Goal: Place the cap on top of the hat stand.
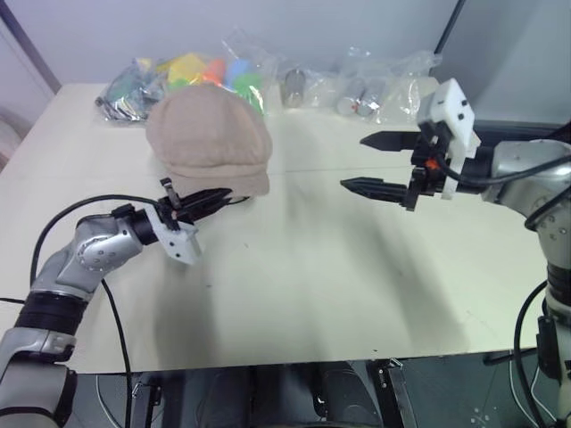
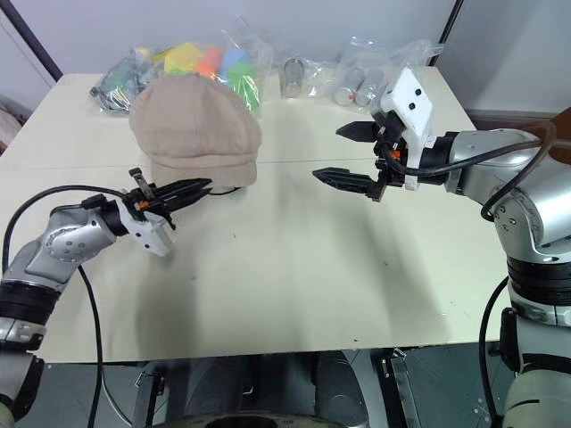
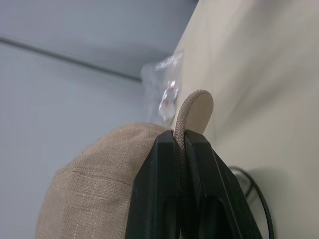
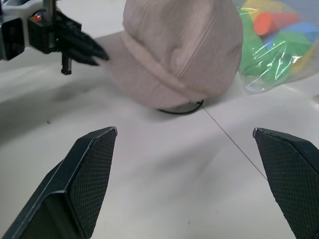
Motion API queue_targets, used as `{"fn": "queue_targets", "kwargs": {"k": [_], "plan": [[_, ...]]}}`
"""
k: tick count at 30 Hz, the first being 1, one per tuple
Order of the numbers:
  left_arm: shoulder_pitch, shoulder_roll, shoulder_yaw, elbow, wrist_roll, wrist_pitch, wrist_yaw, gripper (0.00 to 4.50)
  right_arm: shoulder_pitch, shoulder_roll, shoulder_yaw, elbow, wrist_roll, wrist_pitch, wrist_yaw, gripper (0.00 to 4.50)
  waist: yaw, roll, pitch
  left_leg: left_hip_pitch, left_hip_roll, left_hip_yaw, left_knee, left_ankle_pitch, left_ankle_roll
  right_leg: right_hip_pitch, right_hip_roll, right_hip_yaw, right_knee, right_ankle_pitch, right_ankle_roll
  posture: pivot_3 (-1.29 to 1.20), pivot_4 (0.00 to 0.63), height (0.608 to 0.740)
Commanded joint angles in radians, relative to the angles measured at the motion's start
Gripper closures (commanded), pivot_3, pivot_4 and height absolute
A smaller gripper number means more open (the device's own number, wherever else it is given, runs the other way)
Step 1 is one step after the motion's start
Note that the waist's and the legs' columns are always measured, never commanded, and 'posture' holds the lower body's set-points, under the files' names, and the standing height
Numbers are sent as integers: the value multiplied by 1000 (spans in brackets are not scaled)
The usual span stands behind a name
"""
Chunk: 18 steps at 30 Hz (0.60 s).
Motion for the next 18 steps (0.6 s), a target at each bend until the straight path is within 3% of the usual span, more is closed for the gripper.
{"fn": "queue_targets", "kwargs": {"k": [1,10,18], "plan": [[-19,21,-10,15,-39,-75,-20,4470,-25,-3,-28,-15,8,-13,9,0,0,0,0,0,0,0,0,0,0,0,0,0,0,0,0,0,150,740],[-56,66,9,191,-64,-260,-13,4470,-4,-22,-111,-33,173,60,91,0,-2,0,0,0,0,0,0,0,0,0,0,0,1,0,0,0,150,740],[-102,106,20,353,-45,-408,8,4470,-18,-39,-109,-12,184,59,114,0,-1,0,0,0,0,1,0,0,0,0,0,0,1,0,0,0,150,740]]}}
